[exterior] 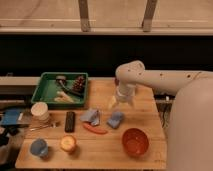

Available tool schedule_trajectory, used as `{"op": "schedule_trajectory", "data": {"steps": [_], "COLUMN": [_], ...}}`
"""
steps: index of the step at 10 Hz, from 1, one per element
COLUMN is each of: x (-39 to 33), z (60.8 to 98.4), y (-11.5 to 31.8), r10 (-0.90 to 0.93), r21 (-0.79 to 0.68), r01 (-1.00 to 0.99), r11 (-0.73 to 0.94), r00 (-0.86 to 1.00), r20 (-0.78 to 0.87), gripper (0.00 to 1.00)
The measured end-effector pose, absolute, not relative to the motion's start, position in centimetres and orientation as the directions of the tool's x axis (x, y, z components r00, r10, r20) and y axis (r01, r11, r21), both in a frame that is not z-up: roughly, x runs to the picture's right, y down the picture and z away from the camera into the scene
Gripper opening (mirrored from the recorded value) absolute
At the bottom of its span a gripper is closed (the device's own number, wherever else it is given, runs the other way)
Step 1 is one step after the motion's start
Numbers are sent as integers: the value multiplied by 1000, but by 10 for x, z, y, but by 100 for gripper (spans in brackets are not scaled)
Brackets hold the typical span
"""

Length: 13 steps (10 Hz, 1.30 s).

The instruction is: Wipe red bowl with sponge

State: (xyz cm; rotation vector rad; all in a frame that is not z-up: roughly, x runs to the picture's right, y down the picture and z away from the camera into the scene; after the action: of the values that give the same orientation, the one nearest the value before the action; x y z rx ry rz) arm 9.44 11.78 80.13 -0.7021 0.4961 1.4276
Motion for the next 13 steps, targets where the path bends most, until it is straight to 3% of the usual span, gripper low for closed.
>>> {"op": "schedule_trajectory", "data": {"steps": [6, 13], "x": [50, 58], "z": [816, 847], "y": [172, 177], "r10": [626, 601], "r21": [-184, -60], "r01": [-983, -998], "r11": [-1, 18], "r00": [143, 59], "r20": [-766, -797], "gripper": [80, 80]}}
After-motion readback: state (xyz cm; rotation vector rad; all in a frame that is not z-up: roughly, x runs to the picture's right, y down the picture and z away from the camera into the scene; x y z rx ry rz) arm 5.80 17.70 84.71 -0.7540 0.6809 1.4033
